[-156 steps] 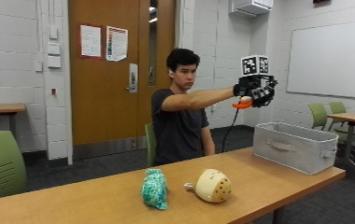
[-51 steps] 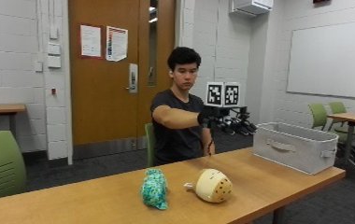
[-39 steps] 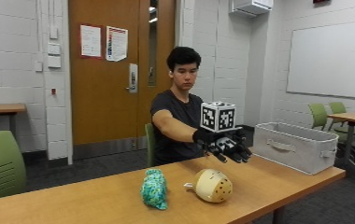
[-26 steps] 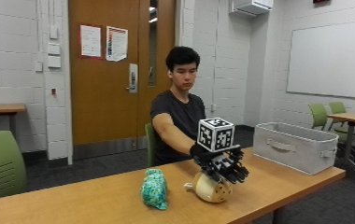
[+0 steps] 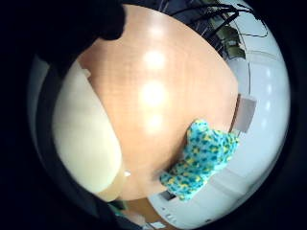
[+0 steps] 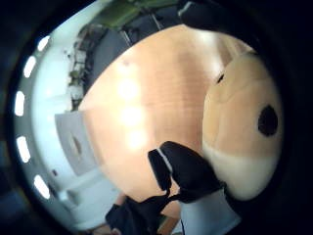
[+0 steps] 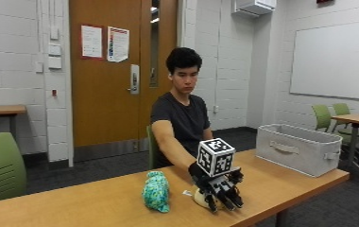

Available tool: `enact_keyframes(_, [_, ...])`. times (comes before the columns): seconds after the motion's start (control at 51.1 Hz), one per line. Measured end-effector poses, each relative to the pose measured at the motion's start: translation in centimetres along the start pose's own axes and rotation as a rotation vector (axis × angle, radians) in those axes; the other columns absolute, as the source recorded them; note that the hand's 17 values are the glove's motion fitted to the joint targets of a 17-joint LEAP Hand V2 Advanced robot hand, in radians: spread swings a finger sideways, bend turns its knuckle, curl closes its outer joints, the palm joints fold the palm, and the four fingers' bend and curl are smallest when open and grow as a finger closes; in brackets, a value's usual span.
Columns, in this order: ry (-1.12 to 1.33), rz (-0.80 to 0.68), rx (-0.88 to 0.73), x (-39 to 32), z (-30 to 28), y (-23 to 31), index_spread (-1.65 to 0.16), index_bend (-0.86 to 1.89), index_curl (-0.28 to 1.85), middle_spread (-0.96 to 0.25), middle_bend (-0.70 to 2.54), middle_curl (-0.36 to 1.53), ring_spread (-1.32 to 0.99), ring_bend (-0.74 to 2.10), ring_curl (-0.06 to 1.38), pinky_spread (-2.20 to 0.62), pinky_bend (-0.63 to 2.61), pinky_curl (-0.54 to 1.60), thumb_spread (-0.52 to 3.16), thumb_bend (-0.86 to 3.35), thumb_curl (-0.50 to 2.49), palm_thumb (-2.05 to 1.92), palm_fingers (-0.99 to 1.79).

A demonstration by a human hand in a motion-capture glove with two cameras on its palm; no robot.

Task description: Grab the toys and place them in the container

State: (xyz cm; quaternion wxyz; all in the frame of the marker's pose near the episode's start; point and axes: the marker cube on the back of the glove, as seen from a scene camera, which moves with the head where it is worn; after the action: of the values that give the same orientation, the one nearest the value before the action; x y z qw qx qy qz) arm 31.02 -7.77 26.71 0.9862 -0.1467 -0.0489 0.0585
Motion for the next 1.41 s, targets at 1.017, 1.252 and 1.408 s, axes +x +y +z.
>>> enact_keyframes(1.017, [0.051,0.217,0.072,-2.5,-8.9,6.2,-0.46,0.41,1.02,-0.42,0.87,0.65,-0.46,1.15,0.55,-0.46,0.90,0.42,0.81,0.21,0.75,0.64,1.14])
enact_keyframes(1.252, [0.042,0.159,0.197,-8.0,-17.5,8.0,-0.49,0.34,1.20,-0.41,0.92,0.71,-0.43,1.19,0.56,-0.46,0.94,0.44,0.78,0.22,0.86,0.63,1.11])
enact_keyframes(1.408, [0.024,0.108,0.268,-13.6,-23.3,9.7,-0.51,0.30,1.30,-0.41,0.92,0.74,-0.43,1.21,0.56,-0.46,0.95,0.44,0.76,0.22,0.93,0.61,1.11])
